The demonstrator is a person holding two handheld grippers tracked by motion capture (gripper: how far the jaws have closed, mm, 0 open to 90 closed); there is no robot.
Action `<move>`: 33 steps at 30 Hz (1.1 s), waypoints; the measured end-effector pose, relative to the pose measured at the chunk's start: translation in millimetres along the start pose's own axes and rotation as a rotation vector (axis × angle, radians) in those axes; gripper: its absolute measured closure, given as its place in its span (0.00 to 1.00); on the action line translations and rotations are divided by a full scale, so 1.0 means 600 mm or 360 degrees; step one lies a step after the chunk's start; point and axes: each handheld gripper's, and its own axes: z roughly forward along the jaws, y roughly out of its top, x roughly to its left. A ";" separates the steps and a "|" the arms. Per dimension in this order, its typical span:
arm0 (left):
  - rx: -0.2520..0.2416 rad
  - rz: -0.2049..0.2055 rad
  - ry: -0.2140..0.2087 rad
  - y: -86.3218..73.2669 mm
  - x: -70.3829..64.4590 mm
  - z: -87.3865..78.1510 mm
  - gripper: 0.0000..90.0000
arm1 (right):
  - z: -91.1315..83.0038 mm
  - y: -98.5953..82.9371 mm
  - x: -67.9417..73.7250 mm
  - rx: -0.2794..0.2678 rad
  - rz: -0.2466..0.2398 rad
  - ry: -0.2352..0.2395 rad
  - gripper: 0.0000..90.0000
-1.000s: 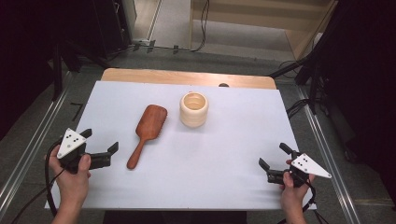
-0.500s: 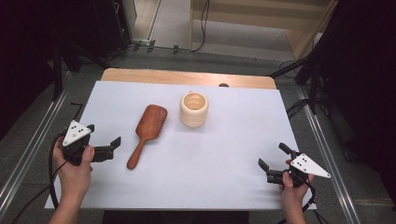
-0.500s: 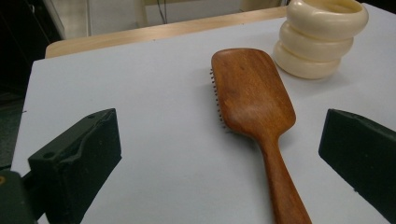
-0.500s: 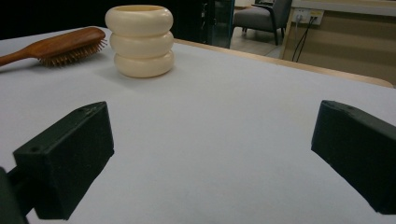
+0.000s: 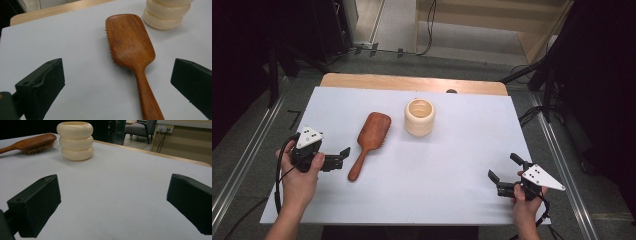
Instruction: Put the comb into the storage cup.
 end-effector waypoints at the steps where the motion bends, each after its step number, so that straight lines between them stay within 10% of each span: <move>1: 0.0014 0.0004 -0.0008 0.002 -0.002 0.002 0.00 | 0.000 0.000 0.000 0.0000 0.0000 0.0000 0.00; 33: 0.0375 0.0030 -0.0135 0.016 -0.039 0.092 0.02 | 0.002 0.000 0.002 0.0006 -0.0009 0.0004 0.00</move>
